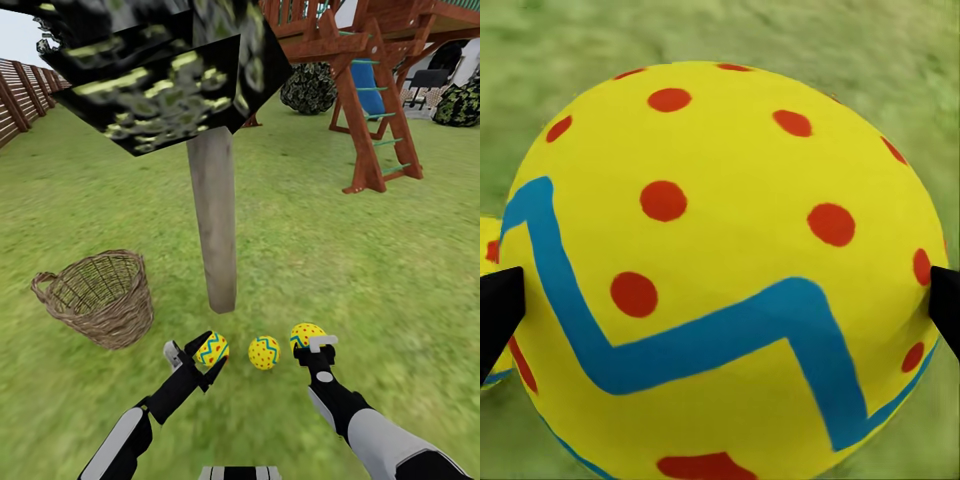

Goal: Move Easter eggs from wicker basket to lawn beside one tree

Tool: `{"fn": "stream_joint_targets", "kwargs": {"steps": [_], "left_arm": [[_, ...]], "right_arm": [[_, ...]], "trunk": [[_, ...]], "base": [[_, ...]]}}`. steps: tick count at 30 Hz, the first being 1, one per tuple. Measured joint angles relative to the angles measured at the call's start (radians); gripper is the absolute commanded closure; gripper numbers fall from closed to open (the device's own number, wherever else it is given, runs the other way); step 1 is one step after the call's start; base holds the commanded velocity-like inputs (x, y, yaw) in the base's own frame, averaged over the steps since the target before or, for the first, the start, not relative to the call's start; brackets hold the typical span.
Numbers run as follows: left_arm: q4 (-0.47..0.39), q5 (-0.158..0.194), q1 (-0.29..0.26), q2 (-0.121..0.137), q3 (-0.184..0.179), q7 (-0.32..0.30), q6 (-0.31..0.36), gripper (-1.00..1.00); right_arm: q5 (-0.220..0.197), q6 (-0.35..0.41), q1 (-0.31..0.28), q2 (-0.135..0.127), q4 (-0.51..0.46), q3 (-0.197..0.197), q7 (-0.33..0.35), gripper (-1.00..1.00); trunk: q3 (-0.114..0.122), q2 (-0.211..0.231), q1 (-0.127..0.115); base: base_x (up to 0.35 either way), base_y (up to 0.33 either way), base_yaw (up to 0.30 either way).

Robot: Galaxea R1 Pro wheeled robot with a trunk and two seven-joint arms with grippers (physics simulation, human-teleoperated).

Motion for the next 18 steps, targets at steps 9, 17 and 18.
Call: {"fn": "stream_joint_targets", "kwargs": {"steps": [9, 17, 18], "left_arm": [[0.01, 0.0, 0.0, 0.0, 0.001, -0.005, 0.0, -1.0], [0.01, 0.0, 0.0, 0.0, 0.0, -0.006, 0.0, -1.0], [0.01, 0.0, 0.0, 0.0, -0.001, -0.005, 0.0, -1.0]], "right_arm": [[-0.001, 0.001, 0.0, -0.002, 0.0, 0.0, 0.002, 1.0], [-0.001, -0.001, 0.0, -0.002, 0.0, -0.001, 0.001, 1.0], [-0.001, 0.0, 0.0, -0.002, 0.0, -0.001, 0.001, 1.0]], "trunk": [[0.0, 0.0, 0.001], [-0.027, -0.002, 0.004], [-0.031, -0.002, 0.004]], "base": [[0.19, 0.0, 0.0], [0.001, 0.0, 0.0], [0.0, 0.0, 0.0]]}}
